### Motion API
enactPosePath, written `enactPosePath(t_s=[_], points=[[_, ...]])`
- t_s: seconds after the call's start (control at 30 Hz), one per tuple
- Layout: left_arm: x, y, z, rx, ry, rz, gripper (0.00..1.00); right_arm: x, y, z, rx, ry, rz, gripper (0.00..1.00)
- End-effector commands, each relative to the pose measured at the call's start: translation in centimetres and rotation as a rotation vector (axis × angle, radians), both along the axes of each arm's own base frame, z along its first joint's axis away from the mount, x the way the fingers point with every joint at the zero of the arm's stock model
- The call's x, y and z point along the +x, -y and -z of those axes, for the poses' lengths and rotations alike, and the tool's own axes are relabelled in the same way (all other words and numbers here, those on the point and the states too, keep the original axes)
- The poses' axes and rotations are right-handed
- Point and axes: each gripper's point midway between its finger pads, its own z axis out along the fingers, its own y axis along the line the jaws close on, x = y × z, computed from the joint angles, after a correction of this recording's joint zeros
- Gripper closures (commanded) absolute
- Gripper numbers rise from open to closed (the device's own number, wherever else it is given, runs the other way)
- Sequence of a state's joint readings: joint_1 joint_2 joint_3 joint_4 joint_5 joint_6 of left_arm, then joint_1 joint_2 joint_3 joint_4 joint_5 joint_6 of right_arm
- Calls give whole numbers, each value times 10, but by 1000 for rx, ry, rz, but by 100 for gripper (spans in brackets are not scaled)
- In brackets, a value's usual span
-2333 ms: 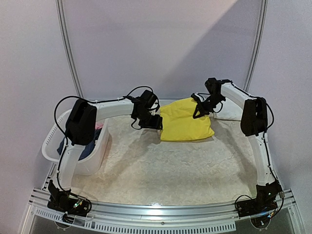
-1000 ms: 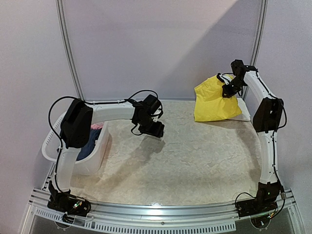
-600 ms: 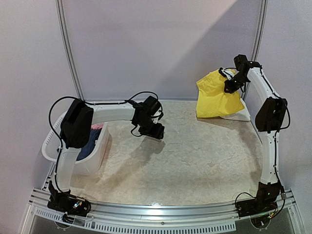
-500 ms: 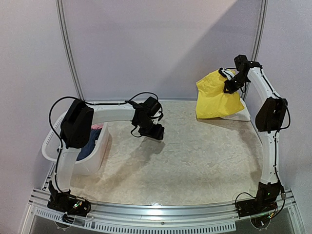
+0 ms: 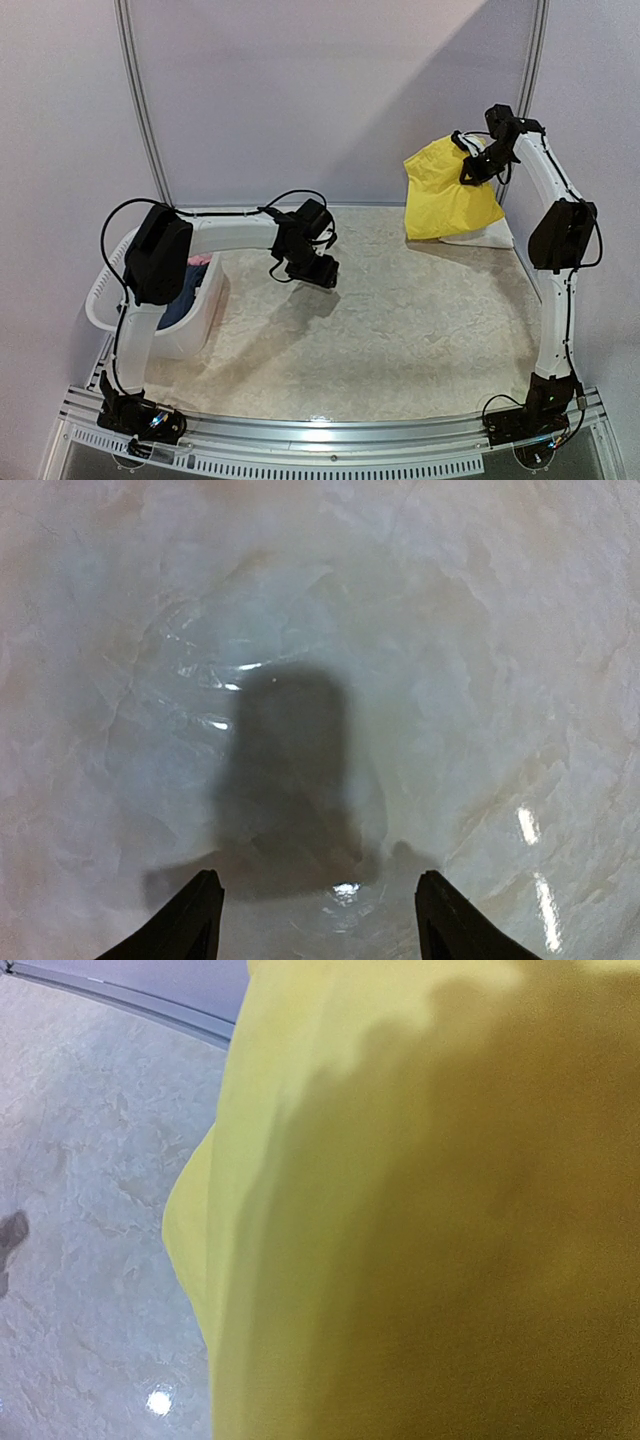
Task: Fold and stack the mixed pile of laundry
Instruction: Place the square-folded shorts at the corner of the board.
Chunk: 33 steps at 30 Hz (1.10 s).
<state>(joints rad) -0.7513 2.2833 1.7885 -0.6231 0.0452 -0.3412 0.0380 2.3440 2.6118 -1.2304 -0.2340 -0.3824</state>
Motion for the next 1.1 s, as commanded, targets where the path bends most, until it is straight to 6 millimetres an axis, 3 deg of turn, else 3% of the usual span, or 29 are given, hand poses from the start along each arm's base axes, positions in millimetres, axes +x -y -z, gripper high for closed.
enactPosePath(t_s=[0.0,0.1,0.2,0.23,0.27,0.33,0.43,0.67,0.83,1.07], points=[[-10,12,-18,-22,18,41,32,-3,6,-46,-4,106,10,100],[-11,11,-16,-17,12,41,32,-3,11,-47,-36,113,18,100],[-14,11,-15,-17,3,44,32,-1,18,-34,-71,88,21,100],[-17,10,-13,-13,-2,45,32,5,30,-13,-93,51,40,100],[-18,10,-12,-12,-4,46,32,8,32,-6,-103,44,45,100],[-19,9,-11,-9,-6,47,32,16,59,7,-126,34,96,100],[-20,7,-7,2,-11,51,32,29,82,27,-172,32,135,100],[-18,10,1,8,-20,62,32,58,110,78,-316,33,158,100],[-19,13,8,7,-36,61,32,79,131,87,-396,92,240,97],[-19,12,11,11,-43,65,32,102,154,84,-486,196,320,95]])
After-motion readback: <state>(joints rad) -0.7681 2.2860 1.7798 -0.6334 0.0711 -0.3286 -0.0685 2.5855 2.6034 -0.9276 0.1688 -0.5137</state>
